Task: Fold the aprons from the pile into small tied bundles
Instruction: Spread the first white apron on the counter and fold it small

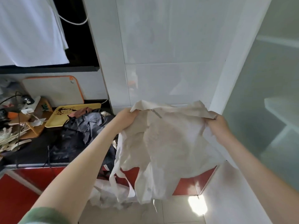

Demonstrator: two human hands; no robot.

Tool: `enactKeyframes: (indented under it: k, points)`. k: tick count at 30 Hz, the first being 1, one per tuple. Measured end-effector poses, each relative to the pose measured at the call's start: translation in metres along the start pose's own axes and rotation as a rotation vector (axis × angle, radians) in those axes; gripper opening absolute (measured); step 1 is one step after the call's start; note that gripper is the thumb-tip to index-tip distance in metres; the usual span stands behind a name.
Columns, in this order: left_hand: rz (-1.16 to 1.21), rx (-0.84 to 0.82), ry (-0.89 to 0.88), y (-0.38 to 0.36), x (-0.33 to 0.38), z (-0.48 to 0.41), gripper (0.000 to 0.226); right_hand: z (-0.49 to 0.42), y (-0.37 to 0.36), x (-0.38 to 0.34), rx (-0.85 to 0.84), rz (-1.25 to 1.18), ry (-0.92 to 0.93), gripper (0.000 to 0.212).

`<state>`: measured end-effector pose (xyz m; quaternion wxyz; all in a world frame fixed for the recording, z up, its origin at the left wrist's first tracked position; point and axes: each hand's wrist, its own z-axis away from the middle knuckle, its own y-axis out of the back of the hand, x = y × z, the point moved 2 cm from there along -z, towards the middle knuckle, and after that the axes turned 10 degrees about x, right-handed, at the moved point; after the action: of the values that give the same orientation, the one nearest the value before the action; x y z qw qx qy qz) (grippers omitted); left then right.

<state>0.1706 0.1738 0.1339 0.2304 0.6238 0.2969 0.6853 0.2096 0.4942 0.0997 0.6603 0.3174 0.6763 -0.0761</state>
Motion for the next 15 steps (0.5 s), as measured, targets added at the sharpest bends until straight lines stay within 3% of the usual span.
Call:
enactKeyframes:
  k: [5, 9, 11, 14, 15]
  points:
    - [0.156, 0.012, 0.066, -0.001, -0.019, 0.007, 0.041, 0.013, -0.009, -0.008, -0.077, -0.084, -0.014, 0.023]
    - [0.378, -0.070, 0.107, -0.008, -0.037, 0.016, 0.025, 0.026, -0.033, -0.001, -0.195, -0.197, -0.070, 0.015]
    - [0.340, -0.297, 0.052, -0.014, -0.044, 0.024, 0.027, 0.034, -0.050, 0.002, -0.268, -0.135, -0.085, 0.011]
    - [-0.102, -0.852, 0.009, -0.023, -0.059, 0.042, 0.038, 0.044, -0.062, -0.001, -0.210, 0.048, -0.063, 0.021]
    - [-0.211, -0.928, 0.033, -0.023, -0.065, 0.043, 0.040, 0.047, -0.063, -0.003, -0.207, 0.039, -0.038, 0.023]
